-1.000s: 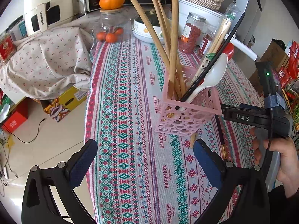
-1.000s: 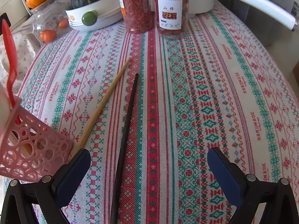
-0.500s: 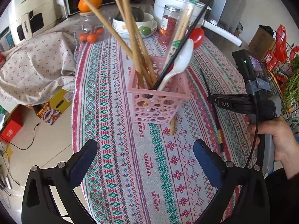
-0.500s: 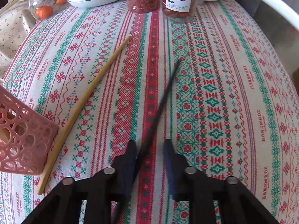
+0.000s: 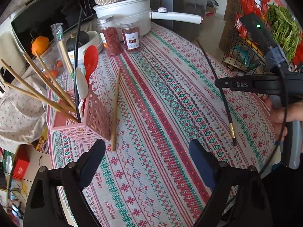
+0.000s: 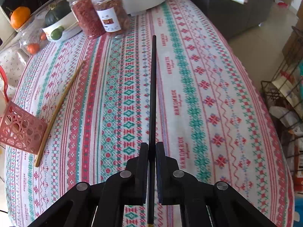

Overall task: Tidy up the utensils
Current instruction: 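Grasp the last wooden chopstick on the cloth with the left tool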

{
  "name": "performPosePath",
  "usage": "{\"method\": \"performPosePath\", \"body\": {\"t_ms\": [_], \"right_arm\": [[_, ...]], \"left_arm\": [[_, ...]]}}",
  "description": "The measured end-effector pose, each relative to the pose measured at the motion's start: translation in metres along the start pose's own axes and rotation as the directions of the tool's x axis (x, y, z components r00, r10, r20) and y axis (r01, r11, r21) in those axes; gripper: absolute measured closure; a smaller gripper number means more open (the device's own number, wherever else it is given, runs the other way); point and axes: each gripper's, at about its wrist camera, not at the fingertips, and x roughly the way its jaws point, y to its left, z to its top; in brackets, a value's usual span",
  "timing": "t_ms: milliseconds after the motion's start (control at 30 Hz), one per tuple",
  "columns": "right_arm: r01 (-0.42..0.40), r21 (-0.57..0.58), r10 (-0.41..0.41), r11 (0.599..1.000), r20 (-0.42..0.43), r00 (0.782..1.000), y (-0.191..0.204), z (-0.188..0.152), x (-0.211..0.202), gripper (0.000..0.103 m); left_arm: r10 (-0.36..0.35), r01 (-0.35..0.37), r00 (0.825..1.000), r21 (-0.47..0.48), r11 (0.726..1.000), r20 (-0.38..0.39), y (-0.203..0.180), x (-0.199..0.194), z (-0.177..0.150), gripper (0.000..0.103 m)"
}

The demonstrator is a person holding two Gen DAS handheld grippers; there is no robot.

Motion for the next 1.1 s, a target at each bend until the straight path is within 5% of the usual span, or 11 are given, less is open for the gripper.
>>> {"method": "performPosePath", "body": {"t_ms": [133,333,733,1100], "right_arm": [[0.004,0.02,-0.004,1.0,0.01,1.0,-0.019,-0.007,-0.014,0.098],[0.003,0.032,-0.003,0.999,-0.006,1.0,-0.035,-0.012,-0.013,0.098],[-0.082,0.048,0.082,0.996,-0.008,0.997,-0.039,0.001,-0.009,0.098],[-0.166,0.111,0.169,0.98,-0.016,0.986,-0.059,0.014,0.0,0.098]], "left_arm": [[0.082,-0.083,0.996,-0.023,0.996,-0.025,-0.014,0.03,0.021,0.042],[0.132,-0.136,0.99,-0.11,0.985,-0.039,-0.019,0.083,0.063,0.061],[0.171,-0.201,0.969,-0.166,0.965,-0.18,0.011,0.152,0.153,0.074],[0.206,-0.275,0.931,-0.207,0.939,-0.3,0.044,0.186,0.175,0.083]]}}
